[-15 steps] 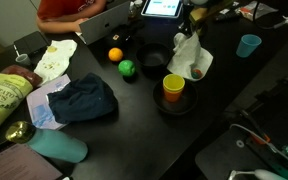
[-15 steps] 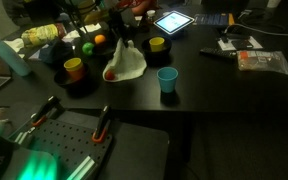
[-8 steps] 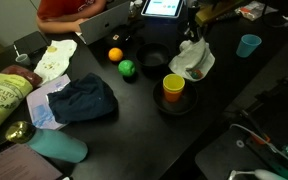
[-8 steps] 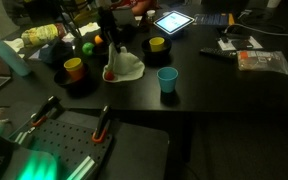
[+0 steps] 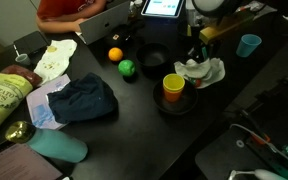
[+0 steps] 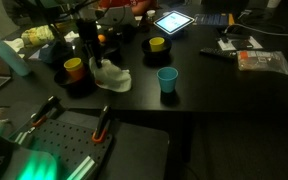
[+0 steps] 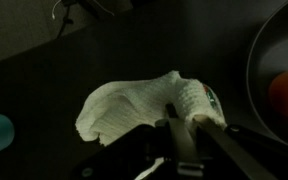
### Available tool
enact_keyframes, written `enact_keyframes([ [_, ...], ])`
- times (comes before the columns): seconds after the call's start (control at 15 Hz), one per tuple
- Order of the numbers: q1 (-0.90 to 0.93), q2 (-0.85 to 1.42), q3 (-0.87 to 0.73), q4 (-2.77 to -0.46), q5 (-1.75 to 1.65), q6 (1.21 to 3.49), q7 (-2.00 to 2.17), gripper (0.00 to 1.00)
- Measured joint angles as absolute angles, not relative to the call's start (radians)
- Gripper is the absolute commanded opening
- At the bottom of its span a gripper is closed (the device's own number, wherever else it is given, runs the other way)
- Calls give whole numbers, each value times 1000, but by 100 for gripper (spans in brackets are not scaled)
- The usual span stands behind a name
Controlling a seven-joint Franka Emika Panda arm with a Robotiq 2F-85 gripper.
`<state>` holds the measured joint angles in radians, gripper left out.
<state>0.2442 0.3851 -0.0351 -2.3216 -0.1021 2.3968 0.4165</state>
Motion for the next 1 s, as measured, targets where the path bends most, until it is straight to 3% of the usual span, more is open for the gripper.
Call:
enact_keyframes([
  [0.53, 205, 384, 21, -2383, 35, 2424, 409, 98],
  [1.0, 171, 397, 6, -2390, 42, 2576, 410, 100],
])
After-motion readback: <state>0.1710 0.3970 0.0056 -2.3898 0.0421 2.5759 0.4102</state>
